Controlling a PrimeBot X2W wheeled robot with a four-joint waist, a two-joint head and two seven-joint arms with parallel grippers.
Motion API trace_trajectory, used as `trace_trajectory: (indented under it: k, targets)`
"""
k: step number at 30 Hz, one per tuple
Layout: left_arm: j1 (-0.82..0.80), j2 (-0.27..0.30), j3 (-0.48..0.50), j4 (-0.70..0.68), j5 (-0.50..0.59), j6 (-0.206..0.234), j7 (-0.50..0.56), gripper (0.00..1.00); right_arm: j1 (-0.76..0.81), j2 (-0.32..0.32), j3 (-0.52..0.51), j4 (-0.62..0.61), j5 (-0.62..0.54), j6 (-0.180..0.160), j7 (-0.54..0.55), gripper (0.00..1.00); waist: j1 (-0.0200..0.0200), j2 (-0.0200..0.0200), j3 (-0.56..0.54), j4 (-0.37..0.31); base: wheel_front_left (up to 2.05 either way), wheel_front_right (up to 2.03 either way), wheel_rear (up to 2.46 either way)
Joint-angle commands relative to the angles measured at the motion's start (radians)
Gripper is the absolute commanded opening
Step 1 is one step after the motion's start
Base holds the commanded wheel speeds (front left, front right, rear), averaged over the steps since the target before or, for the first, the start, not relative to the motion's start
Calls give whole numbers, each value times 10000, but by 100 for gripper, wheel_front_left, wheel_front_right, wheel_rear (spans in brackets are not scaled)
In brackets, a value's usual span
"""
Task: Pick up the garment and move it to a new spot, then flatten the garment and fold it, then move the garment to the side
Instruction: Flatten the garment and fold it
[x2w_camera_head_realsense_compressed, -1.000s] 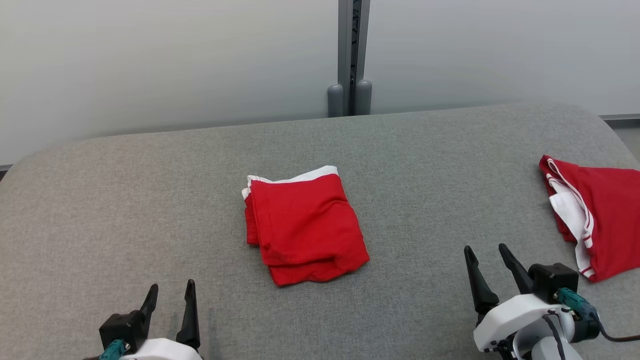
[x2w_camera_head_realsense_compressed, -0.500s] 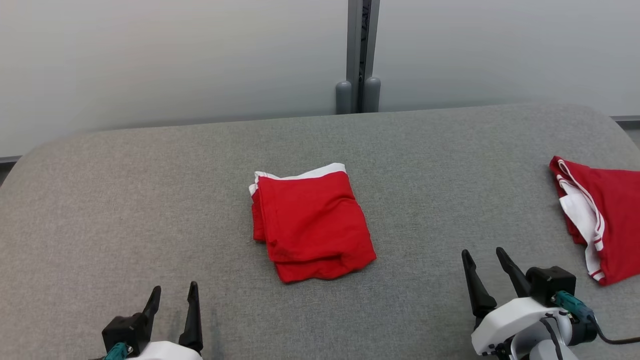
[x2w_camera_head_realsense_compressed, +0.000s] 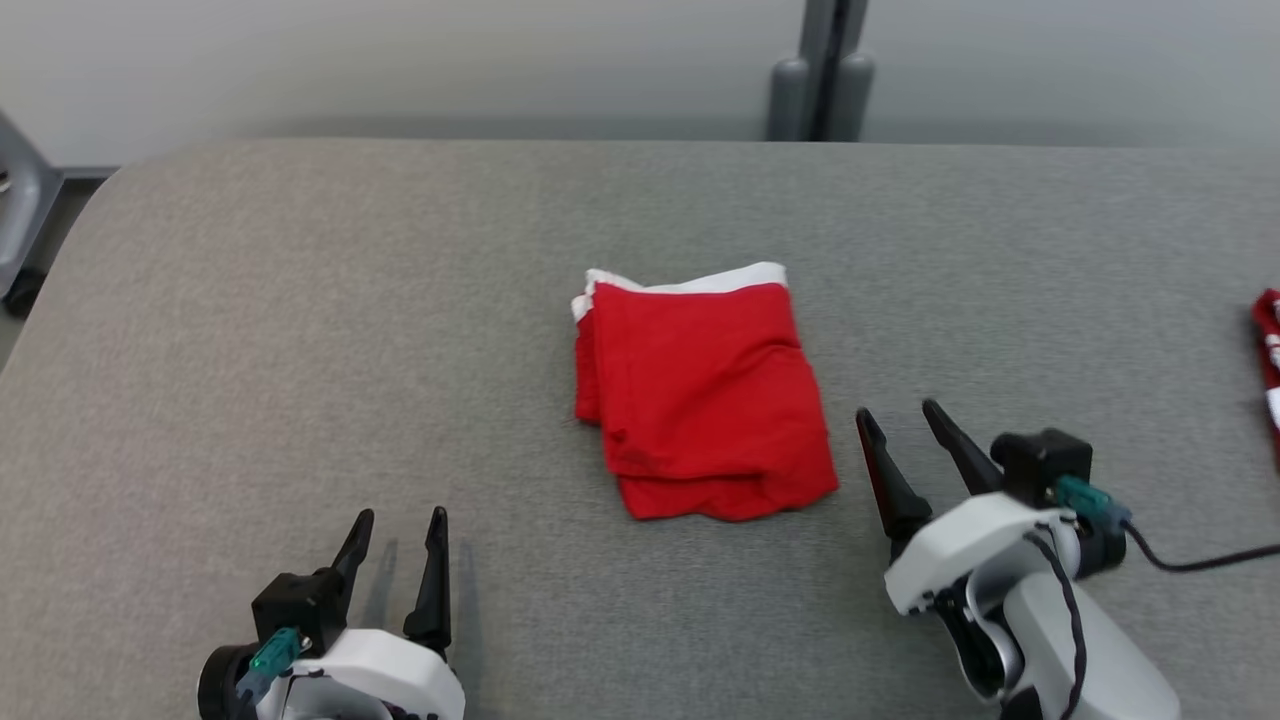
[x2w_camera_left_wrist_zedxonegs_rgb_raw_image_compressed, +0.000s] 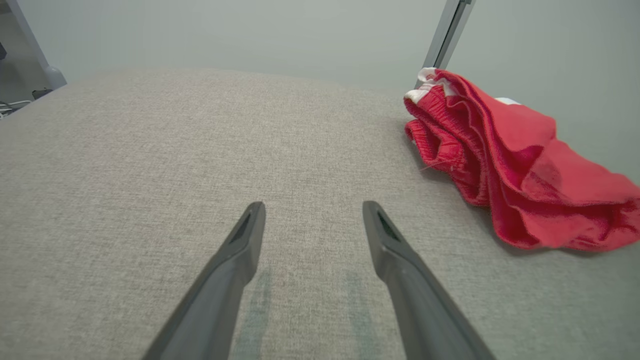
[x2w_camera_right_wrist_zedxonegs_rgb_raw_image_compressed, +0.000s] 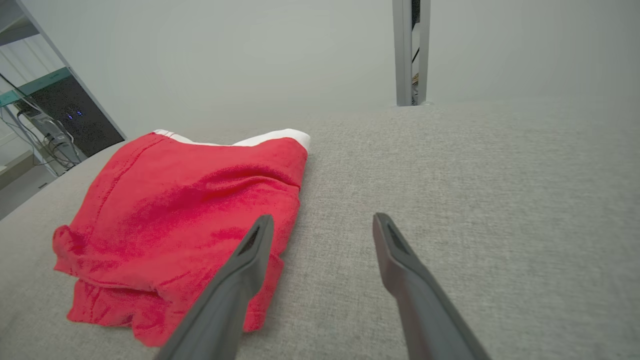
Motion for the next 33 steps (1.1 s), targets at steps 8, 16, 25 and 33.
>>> trace_trajectory:
  k: [8, 16, 25, 33]
  targets:
    - [-417, 51, -264, -3, -89, 62, -10, 100, -1577, -64, 144, 1613, 481, 0, -42, 100, 0, -1, 708, 1167, 0, 0, 0]
    - [-338, 47, -333, 23, -154, 109, -10, 100, -1991, -58, 1079, 3249, 1573, 0, 306, 0, 0, -1, 651, 1408, 0, 0, 0]
    - [-130, 48, -69, 78, 18, 30, -10, 100, -2007, -72, 1288, 3270, 2217, 0, -43, 0, 0, -1, 178, 390, 0, 0, 0]
    - [-160, 51, 163, 164, 235, -135, -10, 100, -1497, -61, 1306, 2808, 2223, 0, -40, 0, 0, -1, -93, -1634, 0, 0, 0]
